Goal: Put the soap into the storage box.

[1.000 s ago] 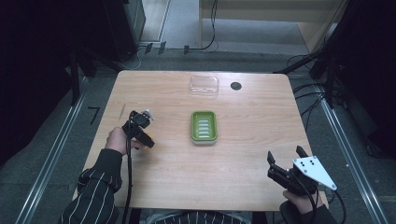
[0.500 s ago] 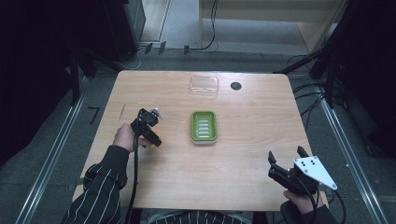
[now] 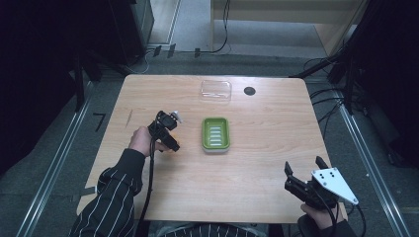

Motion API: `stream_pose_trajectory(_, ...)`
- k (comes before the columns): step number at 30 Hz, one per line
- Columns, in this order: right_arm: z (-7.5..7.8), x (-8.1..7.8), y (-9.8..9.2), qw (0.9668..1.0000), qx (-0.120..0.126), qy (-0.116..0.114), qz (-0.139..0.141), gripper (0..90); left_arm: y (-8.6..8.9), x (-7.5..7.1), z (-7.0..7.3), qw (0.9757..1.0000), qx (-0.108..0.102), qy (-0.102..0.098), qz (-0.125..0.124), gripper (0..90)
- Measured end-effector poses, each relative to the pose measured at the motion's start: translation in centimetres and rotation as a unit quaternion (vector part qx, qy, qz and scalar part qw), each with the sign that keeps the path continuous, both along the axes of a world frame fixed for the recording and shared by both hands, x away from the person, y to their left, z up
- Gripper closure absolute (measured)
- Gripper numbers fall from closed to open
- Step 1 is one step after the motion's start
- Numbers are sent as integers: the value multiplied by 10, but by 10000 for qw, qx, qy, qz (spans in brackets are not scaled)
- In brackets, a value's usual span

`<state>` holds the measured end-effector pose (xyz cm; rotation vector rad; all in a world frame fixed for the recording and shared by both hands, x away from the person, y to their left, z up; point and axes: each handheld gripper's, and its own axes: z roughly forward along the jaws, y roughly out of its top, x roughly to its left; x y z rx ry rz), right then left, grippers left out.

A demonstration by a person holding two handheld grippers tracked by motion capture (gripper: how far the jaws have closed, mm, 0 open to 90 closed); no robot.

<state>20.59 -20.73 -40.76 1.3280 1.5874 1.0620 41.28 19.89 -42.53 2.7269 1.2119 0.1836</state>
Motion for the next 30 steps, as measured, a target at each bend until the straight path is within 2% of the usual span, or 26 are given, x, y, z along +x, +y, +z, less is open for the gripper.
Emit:
stream_pose_trajectory(8,-1,0,-1,10000,1,-1,-14,137,-13,6,7,9998,-75,-89,-178,278)
stream_pose_trajectory(19,-1,-1,-3,10000,27,-2,-50,137,-28,14,13,9990,-41,-91,-432,279)
stream_pose_trajectory(26,-1,-1,-3,10000,14,6,-47,137,-34,16,17,9987,-106,-155,-477,279)
stream_pose_trajectory(30,-1,0,-3,10000,21,10,-50,137,-40,19,21,9982,-71,-182,-558,279)
